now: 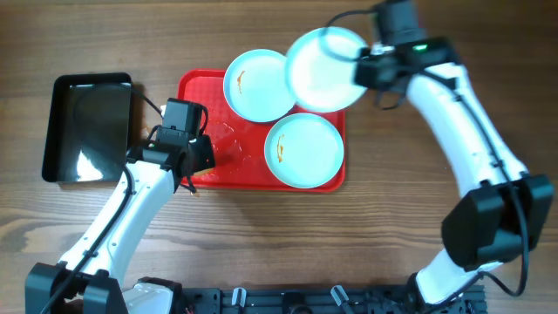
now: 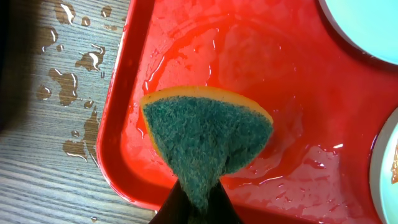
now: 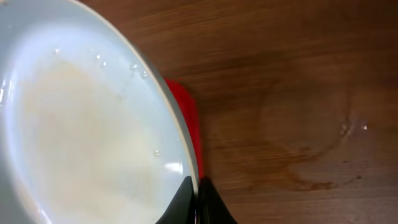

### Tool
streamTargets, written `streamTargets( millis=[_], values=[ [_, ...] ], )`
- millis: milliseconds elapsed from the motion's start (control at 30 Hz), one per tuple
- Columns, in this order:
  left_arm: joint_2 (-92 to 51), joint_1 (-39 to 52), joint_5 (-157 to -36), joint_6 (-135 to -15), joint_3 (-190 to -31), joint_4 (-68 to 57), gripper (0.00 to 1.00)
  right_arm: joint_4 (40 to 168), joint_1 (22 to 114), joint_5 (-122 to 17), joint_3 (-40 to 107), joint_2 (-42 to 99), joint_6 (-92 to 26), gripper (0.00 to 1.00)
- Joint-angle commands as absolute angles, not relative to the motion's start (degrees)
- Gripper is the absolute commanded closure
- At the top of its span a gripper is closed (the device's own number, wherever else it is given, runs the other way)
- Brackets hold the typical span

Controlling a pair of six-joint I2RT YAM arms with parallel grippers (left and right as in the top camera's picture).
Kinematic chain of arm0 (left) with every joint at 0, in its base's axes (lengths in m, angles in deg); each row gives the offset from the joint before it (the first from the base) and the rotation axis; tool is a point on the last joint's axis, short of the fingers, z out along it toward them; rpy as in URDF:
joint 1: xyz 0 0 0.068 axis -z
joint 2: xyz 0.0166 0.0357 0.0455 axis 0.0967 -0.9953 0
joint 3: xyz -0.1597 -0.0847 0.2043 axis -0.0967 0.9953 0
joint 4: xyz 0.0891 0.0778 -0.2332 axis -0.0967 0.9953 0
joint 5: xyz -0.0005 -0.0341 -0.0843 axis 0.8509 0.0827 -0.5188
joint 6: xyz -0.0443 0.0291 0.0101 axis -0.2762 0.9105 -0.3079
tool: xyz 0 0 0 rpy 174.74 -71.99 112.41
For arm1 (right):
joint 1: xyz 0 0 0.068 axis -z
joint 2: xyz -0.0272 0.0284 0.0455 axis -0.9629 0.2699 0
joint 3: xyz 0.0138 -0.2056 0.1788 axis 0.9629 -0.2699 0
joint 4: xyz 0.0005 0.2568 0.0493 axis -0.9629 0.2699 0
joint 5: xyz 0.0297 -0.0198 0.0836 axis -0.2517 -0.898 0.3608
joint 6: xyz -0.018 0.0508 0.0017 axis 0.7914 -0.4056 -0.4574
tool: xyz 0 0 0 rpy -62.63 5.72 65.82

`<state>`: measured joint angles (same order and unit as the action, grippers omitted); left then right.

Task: Clean dirty plates on tray and stack at the side
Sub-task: 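Place the top plate on the table right of the red tray, then move the right gripper back and grasp the lower-left plate's rim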

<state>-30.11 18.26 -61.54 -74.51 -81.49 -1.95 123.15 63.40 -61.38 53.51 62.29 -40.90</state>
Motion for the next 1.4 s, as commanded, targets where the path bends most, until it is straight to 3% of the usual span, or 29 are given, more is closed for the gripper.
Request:
streamTargets(
  millis=[0, 300, 500, 567, 600, 633, 667, 767, 867, 967, 1033, 1233, 1367],
  values=[
    [-30.4, 18.4, -62.1, -75.3, -81.5, -2.1, 0.96, 122.6, 70.2, -53.8, 49.9, 60.6, -42.1, 0.96],
    [-30.4, 18.4, -63.2, -75.2, -81.5, -1.9, 0.96, 114.3, 83.8, -53.7, 37.2, 61.0, -49.4, 0.96],
    [-30.5, 18.4, -63.2, -75.3, -81.5, -2.6, 0.96, 111.6, 86.2, -53.8, 32.8, 61.0, -48.5, 0.95],
    [-30.7, 18.4, -63.4, -75.3, -81.5, -3.0, 0.96, 111.2, 86.2, -53.7, 31.9, 61.0, -48.6, 0.76],
    [-30.9, 18.4, -63.5, -75.3, -81.5, -3.0, 0.96, 111.3, 86.2, -53.5, 31.8, 61.0, -48.5, 0.58],
    [-30.9, 18.4, -63.5, -75.2, -81.5, -3.0, 0.96, 111.6, 86.2, -52.5, 31.8, 61.0, -48.5, 0.47],
    [-31.0, 18.4, -63.5, -75.2, -81.4, -3.0, 0.96, 111.7, 86.2, -51.1, 31.8, 61.0, -48.4, 0.43],
    [-31.3, 18.4, -63.5, -75.2, -81.4, -3.3, 0.96, 111.1, 86.1, -40.0, 31.8, 61.0, -42.7, 0.39],
    [-32.7, 18.4, -63.5, -75.2, -81.4, -4.8, 0.96, 110.5, 84.7, -26.6, 31.9, 61.0, -36.2, 0.45],
    [-34.1, 18.4, -63.5, -75.2, -81.4, -5.7, 0.96, 110.6, 81.9, -20.7, 32.1, 61.0, -33.3, 0.44],
    [-35.2, 18.4, -63.5, -75.2, -81.4, -6.1, 0.96, 111.0, 78.8, -19.0, 33.0, 61.0, -32.6, 0.37],
    [-37.7, 18.4, -63.5, -75.2, -81.4, -7.0, 0.96, 112.6, 66.4, -21.4, 40.1, 61.0, -32.7, 0.00],
    [-37.9, 18.4, -63.5, -75.2, -81.4, -8.1, 0.96, 119.7, 58.3, -33.4, 48.6, 61.3, -33.1, 0.01]
  ],
)
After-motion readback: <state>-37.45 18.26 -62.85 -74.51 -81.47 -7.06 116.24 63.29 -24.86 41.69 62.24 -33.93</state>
